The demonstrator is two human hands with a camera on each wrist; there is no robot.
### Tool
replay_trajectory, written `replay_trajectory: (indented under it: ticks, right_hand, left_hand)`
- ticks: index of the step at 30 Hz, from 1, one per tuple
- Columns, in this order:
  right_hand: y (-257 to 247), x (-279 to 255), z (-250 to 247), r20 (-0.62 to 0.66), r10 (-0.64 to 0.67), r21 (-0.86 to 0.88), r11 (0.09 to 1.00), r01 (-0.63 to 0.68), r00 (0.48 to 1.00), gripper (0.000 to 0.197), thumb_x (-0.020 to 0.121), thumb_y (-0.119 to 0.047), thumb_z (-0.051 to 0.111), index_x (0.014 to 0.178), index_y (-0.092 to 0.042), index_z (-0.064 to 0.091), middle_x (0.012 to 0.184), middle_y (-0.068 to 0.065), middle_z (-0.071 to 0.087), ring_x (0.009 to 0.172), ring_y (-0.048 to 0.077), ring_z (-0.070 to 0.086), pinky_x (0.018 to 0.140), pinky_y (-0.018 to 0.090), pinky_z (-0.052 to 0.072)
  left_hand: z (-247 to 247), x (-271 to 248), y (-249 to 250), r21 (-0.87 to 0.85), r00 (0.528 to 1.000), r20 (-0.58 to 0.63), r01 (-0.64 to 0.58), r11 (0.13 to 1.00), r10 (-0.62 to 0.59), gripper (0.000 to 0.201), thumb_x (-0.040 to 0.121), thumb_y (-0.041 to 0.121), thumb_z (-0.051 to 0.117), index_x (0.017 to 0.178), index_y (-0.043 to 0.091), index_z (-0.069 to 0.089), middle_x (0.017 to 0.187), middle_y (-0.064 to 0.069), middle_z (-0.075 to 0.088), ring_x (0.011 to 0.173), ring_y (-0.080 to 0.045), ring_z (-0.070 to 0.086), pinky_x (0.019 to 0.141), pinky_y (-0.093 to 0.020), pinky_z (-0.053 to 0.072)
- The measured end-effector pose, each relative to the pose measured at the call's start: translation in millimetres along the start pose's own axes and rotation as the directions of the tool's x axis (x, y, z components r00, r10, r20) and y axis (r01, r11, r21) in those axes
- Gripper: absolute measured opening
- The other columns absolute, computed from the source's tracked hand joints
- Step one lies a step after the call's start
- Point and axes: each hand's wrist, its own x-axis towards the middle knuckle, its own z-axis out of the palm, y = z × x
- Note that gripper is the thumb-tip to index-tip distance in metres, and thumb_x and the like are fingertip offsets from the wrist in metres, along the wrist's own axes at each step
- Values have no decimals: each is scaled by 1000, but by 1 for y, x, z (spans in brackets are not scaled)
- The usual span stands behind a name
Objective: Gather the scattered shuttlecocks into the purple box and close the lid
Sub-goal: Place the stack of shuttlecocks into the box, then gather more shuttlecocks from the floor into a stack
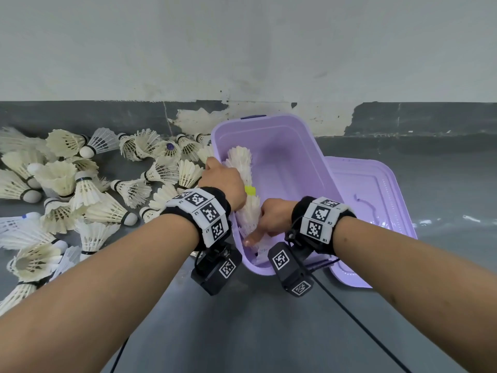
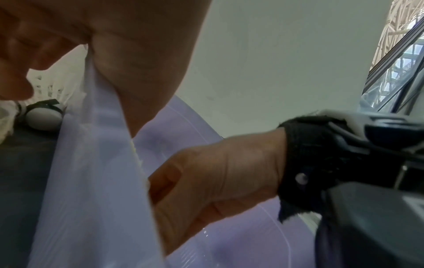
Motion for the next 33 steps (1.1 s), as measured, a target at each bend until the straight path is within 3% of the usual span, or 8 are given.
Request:
replay_trajectory:
  ticks: [2, 4, 8, 15, 18, 22, 26, 33]
  right_hand:
    - [-9, 2, -9, -74, -2, 20, 1000, 3, 997, 68, 61, -30, 87, 118, -6, 61, 113, 10, 66, 102, 27, 64, 89, 39, 54]
    - [-15, 6, -18, -176, -19, 21, 1000, 23, 984, 95, 67, -16, 78, 147, -12, 26, 144, 15, 38, 127, 33, 46, 100, 42, 46]
    - [-18, 12, -12, -214, -150, -45, 989, 144, 965, 119, 70, -17, 78, 148, -45, -6, 158, -3, 1, 142, 31, 21, 112, 46, 31]
    - [-19, 23, -2, -273, -132, -124, 987, 102, 953, 122, 63, -27, 85, 147, -49, 0, 156, 5, 10, 139, 35, 18, 111, 50, 30]
    - [-20, 16, -6, -296, -121, -64, 992, 106, 947, 115, 65, -23, 80, 148, -47, 4, 156, 5, 13, 141, 34, 16, 112, 51, 28]
    - [-29, 4, -12, -589, -158, 147, 943, 298, 792, 71, 72, -10, 55, 141, -25, 42, 144, 8, 37, 137, 28, 27, 112, 40, 30]
    - [-49, -4, -10, -746, -164, 135, 912, 387, 646, 40, 77, -9, 57, 117, -14, 59, 122, 7, 52, 115, 23, 49, 95, 25, 38]
    - [-118, -11, 17, -688, -463, -140, 840, 524, 559, 31, 74, -2, 54, 102, -13, 60, 120, 6, 48, 115, 22, 43, 94, 24, 32]
  left_hand:
    - [1, -1, 0, 15, 1000, -21, 15, 1000, -15, 40, 85, 27, 59, 122, 11, 57, 129, -19, 30, 106, -34, 51, 83, -32, 45]
    - [1, -1, 0, 11, 999, -28, 20, 1000, -20, 40, 84, 25, 61, 121, 11, 58, 128, -18, 30, 106, -33, 50, 82, -32, 45]
    - [3, 0, -3, -88, 1000, -14, -13, 996, 12, 46, 81, 20, 62, 126, 15, 52, 126, -19, 27, 100, -33, 54, 85, -33, 46]
    - [0, -9, -9, -365, 989, -90, -143, 920, 118, 69, 86, 15, 49, 148, 30, 24, 134, -19, 25, 77, -27, 52, 75, -29, 45]
    - [0, -8, -14, -405, 980, -103, -195, 893, 167, 65, 93, 26, 47, 150, 36, 16, 133, -22, 30, 77, -30, 60, 83, -34, 51]
    - [-10, -7, -25, -476, 961, -215, -259, 840, 174, 56, 100, 42, 35, 150, 40, 9, 123, -21, 43, 82, -31, 63, 89, -35, 48]
    - [-24, -1, -53, -498, 934, -347, -264, 826, 89, 45, 100, 31, 37, 142, 18, 37, 127, -18, 53, 111, -30, 55, 93, -34, 43]
    - [-27, -13, -135, -562, 963, -256, -78, 823, -83, 22, 89, 11, 47, 102, 14, 64, 103, -5, 66, 98, -24, 61, 80, -27, 47]
